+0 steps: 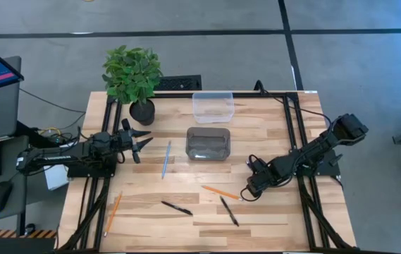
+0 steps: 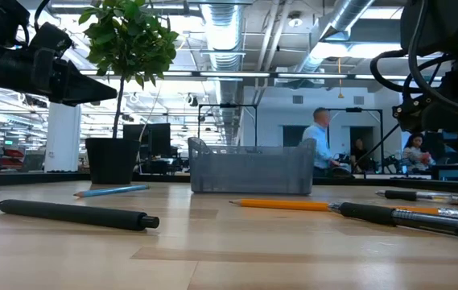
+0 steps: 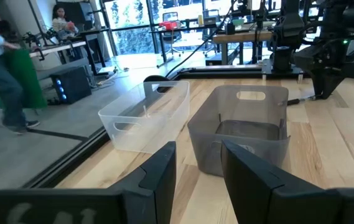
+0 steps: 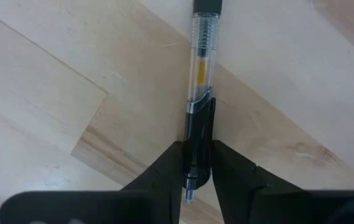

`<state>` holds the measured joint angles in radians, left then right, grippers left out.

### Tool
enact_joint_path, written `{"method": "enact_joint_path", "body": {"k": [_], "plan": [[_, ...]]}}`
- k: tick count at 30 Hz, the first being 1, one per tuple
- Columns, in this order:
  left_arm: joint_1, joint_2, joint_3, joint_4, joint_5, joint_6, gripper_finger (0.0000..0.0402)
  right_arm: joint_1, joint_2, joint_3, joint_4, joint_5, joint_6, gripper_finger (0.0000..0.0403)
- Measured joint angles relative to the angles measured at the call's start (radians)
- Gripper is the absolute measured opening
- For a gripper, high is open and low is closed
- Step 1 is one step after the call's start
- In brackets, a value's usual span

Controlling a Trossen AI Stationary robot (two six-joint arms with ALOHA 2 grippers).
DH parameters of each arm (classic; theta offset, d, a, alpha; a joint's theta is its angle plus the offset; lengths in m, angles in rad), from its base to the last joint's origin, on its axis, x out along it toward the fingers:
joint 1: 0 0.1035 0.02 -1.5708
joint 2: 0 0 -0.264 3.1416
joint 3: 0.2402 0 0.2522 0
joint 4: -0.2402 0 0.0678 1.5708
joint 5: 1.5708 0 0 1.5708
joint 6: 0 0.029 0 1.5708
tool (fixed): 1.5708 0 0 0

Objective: Sort pens & pencils
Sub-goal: Put the top right black pen into the transparent bin

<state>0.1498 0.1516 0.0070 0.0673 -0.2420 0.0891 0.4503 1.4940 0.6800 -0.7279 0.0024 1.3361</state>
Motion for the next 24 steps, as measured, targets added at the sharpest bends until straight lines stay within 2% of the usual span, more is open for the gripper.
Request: {"method": "enact_joint_path", "body": {"k": [24], "plan": [[0.0, 0.0, 0.0, 0.0, 0.0, 0.0, 0.0118, 0.0, 0.0, 0.0, -0.003, -0.002, -0.026, 0.0092]]}}
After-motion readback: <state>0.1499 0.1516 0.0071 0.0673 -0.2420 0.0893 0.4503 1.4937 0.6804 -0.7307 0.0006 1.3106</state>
